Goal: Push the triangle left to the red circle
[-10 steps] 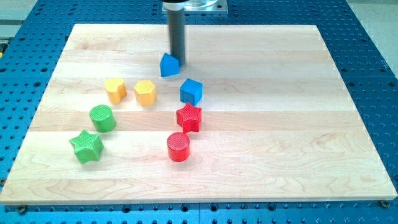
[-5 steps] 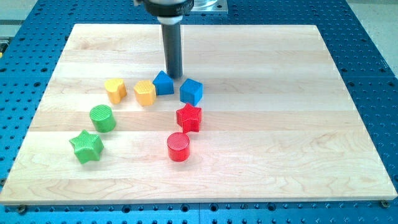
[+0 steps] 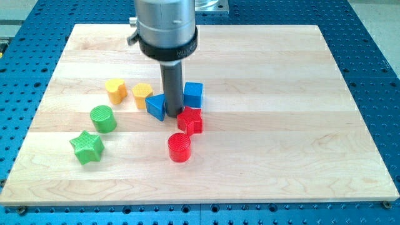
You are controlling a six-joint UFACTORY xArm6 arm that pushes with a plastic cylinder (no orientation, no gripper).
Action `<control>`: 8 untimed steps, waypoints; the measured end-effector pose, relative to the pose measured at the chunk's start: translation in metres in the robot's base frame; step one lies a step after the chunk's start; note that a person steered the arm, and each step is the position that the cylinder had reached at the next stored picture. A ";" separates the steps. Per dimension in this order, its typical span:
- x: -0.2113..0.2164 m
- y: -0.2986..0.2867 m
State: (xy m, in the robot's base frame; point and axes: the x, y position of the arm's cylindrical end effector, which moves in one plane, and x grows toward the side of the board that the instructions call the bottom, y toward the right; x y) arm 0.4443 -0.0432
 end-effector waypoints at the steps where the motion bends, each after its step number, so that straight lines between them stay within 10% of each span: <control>1: -0.027 -0.010; 6: 0.159 -0.057; 8: 0.140 0.008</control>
